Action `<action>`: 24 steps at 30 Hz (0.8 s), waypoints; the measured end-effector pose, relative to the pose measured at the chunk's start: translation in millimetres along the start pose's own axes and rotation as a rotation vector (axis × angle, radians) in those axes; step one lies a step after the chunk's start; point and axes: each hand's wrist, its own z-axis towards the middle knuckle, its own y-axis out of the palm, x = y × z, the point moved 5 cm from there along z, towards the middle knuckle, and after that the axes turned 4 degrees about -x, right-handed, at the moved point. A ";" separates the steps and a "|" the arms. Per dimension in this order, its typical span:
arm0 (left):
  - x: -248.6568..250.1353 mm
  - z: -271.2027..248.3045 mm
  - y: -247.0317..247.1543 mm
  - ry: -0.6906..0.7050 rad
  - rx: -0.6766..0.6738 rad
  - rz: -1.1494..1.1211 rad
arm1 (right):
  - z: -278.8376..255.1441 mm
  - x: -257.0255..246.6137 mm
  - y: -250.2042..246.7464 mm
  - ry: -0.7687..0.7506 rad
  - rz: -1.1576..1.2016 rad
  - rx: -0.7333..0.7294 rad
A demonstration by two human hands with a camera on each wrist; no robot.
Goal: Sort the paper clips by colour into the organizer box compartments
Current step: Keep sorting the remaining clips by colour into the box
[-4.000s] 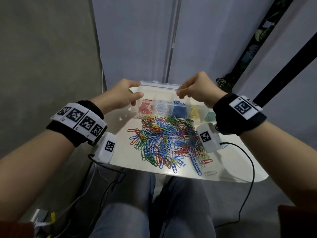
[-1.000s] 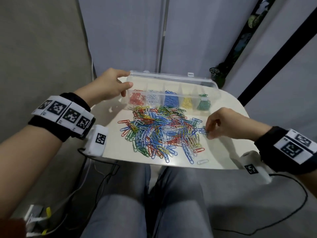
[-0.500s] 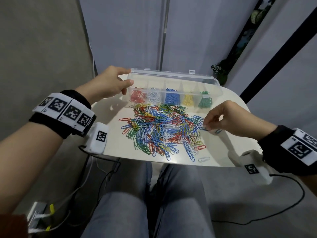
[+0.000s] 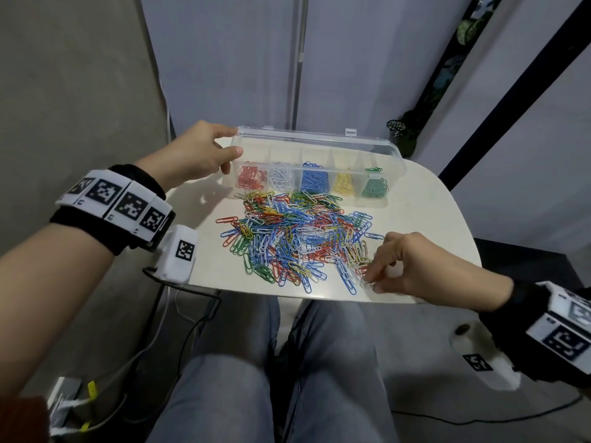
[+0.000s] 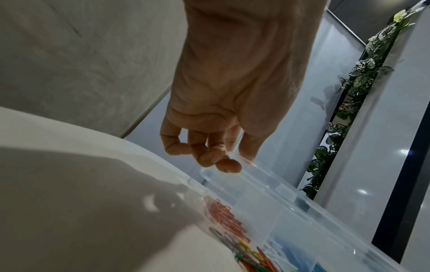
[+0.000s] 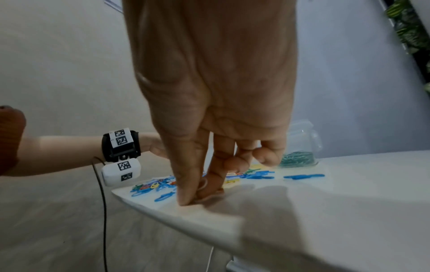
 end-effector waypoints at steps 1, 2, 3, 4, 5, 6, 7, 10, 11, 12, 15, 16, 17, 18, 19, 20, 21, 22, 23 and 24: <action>-0.4 0.4 -0.1 -0.001 0.000 -0.002 | 2.2 0.6 0.0 -0.007 -0.016 0.011; -0.1 0.3 -0.2 -0.001 0.001 -0.002 | 4.9 1.3 -0.2 -0.010 -0.037 0.019; -0.3 0.4 -0.4 -0.002 0.001 -0.002 | 7.3 1.6 -0.4 -0.010 -0.062 0.025; -0.1 0.0 -0.4 -0.002 0.001 -0.002 | 9.3 1.4 -0.5 -0.011 -0.089 0.026; -0.2 0.1 -0.5 -0.002 0.002 -0.004 | 10.8 0.2 -0.4 -0.016 -0.111 0.021; -0.2 -0.1 -0.3 0.000 0.003 -0.004 | 11.7 -1.7 0.0 -0.025 -0.130 0.012; -0.5 0.0 -0.2 0.001 0.003 -0.005 | 12.6 -4.1 0.4 -0.035 -0.146 0.003; -0.2 0.1 -0.2 0.001 0.002 -0.003 | 15.5 -8.4 0.5 -0.052 -0.169 0.002; -0.4 0.3 -0.3 0.000 0.002 -0.005 | 16.4 -8.9 0.5 -0.050 -0.168 0.007; -0.3 0.0 -0.5 0.000 0.002 -0.006 | 17.5 -9.5 0.5 -0.047 -0.169 0.013; 0.3 -1.0 -1.0 0.004 0.004 -0.003 | 20.2 -11.6 -0.6 -0.052 -0.174 0.014; 1.1 -1.0 -0.9 0.006 0.004 0.001 | 21.8 -12.4 -3.3 -0.043 -0.151 0.008; 1.3 -0.9 -0.5 0.007 0.003 0.003 | 24.2 -14.1 -7.3 -0.040 -0.114 0.006; 1.7 -0.6 -0.5 0.008 0.003 0.003 | 27.2 -17.0 -12.9 -0.038 -0.076 0.014; 1.5 0.0 -0.2 0.008 0.002 0.000 | 31.2 -21.6 -20.2 -0.041 -0.044 0.036; 1.4 0.4 -0.1 0.009 0.001 -0.005 | 35.9 -27.7 -29.0 -0.048 -0.011 0.073; 0.6 0.8 0.1 0.009 -0.001 -0.011 | 41.8 -34.7 -38.6 -0.061 0.034 0.118; 0.2 0.9 0.1 0.010 -0.003 -0.015 | 49.2 -42.4 -48.6 -0.070 0.099 0.168; 0.0 0.9 0.2 0.009 -0.004 -0.016 | 58.3 -49.4 -58.6 -0.077 0.169 0.220; -0.1 0.6 0.2 0.009 -0.004 -0.012 | 69.2 -55.7 -68.0 -0.081 0.229 0.273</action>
